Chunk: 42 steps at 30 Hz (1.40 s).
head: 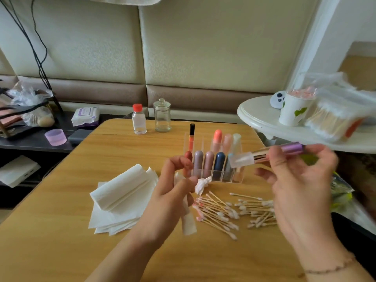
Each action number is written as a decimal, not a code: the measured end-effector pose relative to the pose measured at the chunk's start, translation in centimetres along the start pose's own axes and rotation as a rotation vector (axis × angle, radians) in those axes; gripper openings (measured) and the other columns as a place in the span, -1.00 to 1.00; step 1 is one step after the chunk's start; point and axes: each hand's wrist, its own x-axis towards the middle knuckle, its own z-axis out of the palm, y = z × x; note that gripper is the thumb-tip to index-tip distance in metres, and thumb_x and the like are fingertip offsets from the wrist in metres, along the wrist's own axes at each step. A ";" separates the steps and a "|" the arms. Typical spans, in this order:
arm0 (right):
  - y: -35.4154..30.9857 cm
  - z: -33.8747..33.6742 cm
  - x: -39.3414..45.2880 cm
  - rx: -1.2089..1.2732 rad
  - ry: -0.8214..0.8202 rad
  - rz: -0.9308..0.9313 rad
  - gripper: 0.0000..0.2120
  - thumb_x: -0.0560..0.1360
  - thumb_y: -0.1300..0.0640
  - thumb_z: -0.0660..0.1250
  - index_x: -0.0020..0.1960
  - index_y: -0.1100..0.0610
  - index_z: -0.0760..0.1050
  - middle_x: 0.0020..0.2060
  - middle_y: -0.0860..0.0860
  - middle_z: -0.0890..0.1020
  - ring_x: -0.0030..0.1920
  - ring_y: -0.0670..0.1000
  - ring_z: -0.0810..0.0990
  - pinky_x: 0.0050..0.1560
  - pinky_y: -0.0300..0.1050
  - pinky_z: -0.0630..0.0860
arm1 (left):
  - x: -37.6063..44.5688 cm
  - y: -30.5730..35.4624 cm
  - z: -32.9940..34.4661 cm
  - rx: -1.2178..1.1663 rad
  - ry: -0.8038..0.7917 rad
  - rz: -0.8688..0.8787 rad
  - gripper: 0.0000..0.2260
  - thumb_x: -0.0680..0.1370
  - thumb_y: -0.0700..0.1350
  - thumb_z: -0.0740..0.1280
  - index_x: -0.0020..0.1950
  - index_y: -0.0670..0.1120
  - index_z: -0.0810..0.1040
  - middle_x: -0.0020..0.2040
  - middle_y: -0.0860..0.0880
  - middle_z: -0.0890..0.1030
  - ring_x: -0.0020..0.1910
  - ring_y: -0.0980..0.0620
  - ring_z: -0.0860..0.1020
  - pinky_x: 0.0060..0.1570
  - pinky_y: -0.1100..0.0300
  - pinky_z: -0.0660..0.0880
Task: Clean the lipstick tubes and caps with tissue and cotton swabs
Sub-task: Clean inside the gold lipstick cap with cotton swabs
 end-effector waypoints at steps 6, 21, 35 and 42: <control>0.7 -1.0 6.8 -0.268 0.024 -0.024 -0.63 0.59 0.30 0.35 0.01 -0.09 0.22 -0.10 0.01 0.64 -0.30 -0.09 0.67 -0.10 0.00 0.62 | 0.2 0.0 -0.8 -0.173 0.006 -0.052 -0.47 0.11 -0.35 0.14 0.04 -0.05 0.44 -0.12 -0.08 0.46 -0.26 0.01 0.42 -0.21 0.06 0.30; 3.7 -1.1 9.2 -0.911 -0.561 -0.119 -0.75 0.56 0.14 0.40 -0.01 -0.14 0.37 -0.06 -0.05 0.65 -0.05 -0.06 0.67 0.01 -0.12 0.59 | 0.9 0.0 -0.9 -0.357 0.151 -0.112 -0.47 0.34 -0.59 0.04 0.08 -0.06 0.44 -0.01 -0.06 0.53 -0.20 0.00 0.51 -0.29 0.14 0.51; -0.3 -7.9 5.0 -1.083 -0.940 -0.399 -0.68 0.42 -0.04 0.34 0.17 -0.09 0.54 0.10 -0.25 0.59 0.18 -0.19 0.54 0.15 -0.16 0.51 | 1.1 0.6 -1.4 -0.137 0.504 -0.035 -0.83 0.56 -0.32 0.32 0.08 -0.10 0.55 -0.03 -0.05 0.71 -0.04 -0.04 0.65 0.02 -0.06 0.57; 1.0 -2.8 -1.7 -1.547 -1.003 -0.294 -0.25 0.40 -0.57 0.07 0.44 -0.18 0.34 0.30 -0.32 0.42 0.31 -0.19 0.26 0.37 -0.11 0.31 | 0.8 1.0 -1.1 0.146 0.612 0.275 -0.90 0.58 -0.23 0.35 -0.09 -0.08 0.48 -0.06 0.04 0.72 -0.03 0.15 0.65 -0.09 0.28 0.55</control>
